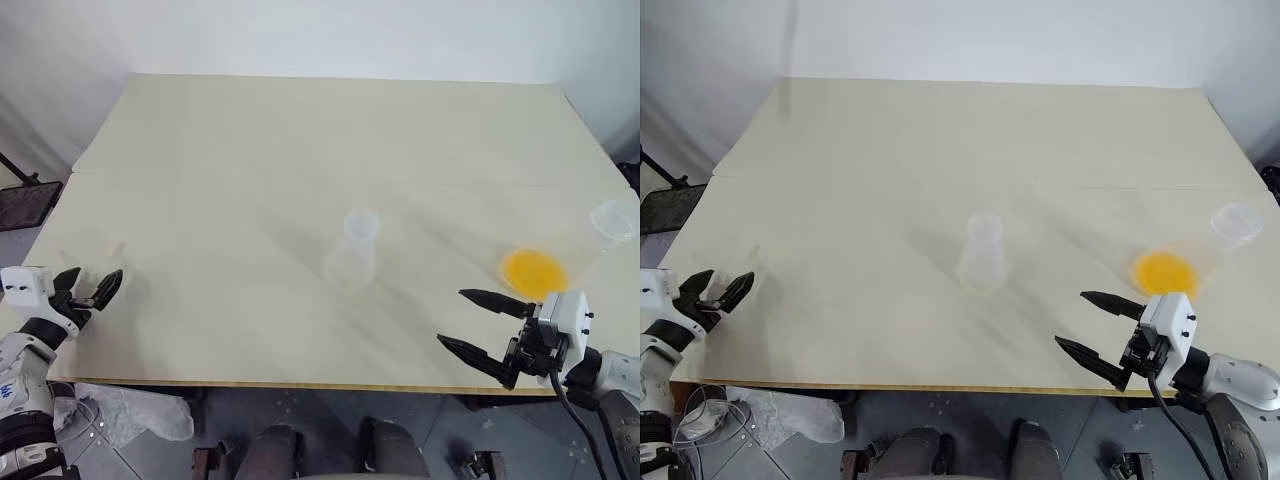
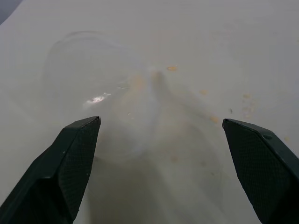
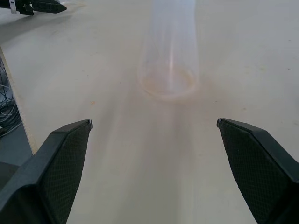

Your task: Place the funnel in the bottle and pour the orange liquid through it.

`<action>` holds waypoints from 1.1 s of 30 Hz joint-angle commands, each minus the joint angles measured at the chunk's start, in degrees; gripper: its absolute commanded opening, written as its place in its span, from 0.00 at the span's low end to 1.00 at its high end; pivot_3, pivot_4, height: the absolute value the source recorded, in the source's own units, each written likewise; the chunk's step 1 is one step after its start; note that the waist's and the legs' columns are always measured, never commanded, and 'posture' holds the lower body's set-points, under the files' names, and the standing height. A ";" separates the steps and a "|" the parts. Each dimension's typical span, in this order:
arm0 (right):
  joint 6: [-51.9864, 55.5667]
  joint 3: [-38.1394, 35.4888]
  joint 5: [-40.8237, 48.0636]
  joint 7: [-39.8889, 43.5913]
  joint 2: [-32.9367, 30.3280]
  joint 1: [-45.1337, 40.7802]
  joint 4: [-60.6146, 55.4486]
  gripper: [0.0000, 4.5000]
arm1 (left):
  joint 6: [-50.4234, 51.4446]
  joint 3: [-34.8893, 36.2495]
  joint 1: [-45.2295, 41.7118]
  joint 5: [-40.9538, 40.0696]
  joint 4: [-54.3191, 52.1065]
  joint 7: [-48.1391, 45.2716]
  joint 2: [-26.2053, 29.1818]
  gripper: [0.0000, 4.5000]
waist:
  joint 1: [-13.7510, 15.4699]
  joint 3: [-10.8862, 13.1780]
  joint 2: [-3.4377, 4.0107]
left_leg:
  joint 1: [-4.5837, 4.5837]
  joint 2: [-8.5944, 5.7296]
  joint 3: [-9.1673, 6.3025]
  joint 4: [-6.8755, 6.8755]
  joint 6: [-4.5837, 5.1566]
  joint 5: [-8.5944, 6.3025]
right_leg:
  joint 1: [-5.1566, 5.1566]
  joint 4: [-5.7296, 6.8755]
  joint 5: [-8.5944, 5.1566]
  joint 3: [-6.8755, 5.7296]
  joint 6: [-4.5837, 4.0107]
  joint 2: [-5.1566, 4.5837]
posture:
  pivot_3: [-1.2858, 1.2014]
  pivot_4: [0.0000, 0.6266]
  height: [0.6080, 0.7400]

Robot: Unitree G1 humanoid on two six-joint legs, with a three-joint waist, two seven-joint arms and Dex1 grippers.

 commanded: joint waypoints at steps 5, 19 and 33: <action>-0.49 -2.32 0.97 -1.17 -0.24 0.93 -2.41 1.00 | -3.22 -1.45 -3.07 1.42 3.58 -0.57 1.61 0.99 | 0.03 0.00 -0.01 | 0.00 -0.01 0.01 0.00 0.00 0.00 | 0.00 0.01 0.00 0.00 0.00 -0.01 | 0.52 0.24 1.00; -1.38 -2.03 0.03 -1.83 -0.03 0.13 -1.03 1.00 | -0.27 -5.58 -8.08 -0.34 0.94 -10.51 3.42 0.15 | -0.10 0.00 -0.02 | -0.01 -0.01 0.02 0.00 0.02 0.01 | -0.02 0.04 0.00 -0.04 0.01 0.02 | 0.52 0.24 1.00; -3.07 -1.98 -1.08 -3.24 0.64 -0.94 -0.37 1.00 | 8.91 -18.15 -18.82 -1.65 -12.72 -26.66 3.34 0.01 | 0.19 0.00 -0.02 | -0.05 -0.06 -0.01 0.04 0.07 0.04 | -0.01 0.04 0.01 -0.04 0.02 -0.01 | 0.52 0.24 1.00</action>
